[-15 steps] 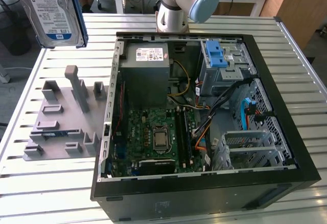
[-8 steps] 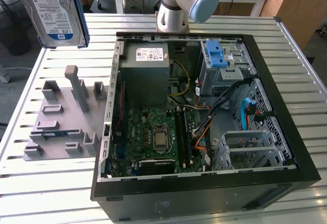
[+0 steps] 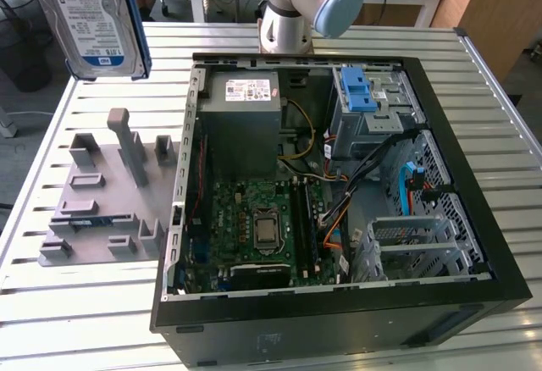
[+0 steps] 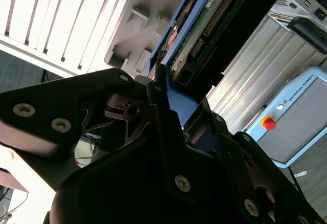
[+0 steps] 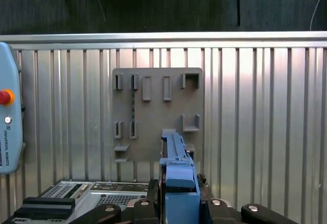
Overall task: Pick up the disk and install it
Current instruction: 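Pick up the disk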
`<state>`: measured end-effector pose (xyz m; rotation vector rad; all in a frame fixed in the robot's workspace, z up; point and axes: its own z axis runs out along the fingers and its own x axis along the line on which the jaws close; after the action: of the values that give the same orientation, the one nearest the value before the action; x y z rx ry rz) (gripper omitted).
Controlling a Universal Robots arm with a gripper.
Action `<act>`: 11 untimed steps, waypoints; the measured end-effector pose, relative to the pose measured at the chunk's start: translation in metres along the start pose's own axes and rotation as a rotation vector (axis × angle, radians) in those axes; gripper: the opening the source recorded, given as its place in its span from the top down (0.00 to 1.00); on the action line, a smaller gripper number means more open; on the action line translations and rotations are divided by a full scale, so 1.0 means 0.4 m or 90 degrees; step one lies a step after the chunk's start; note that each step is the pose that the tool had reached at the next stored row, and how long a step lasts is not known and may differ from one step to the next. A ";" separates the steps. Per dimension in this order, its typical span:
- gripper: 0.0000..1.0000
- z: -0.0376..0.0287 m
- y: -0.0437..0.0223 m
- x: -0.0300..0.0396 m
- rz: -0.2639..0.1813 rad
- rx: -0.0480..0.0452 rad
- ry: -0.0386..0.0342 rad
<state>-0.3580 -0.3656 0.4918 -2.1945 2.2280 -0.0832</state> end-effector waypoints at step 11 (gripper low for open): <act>0.64 0.001 -0.007 0.018 0.000 0.0000 0.0000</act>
<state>-0.3554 -0.3726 0.4917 -2.1945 2.2280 -0.0832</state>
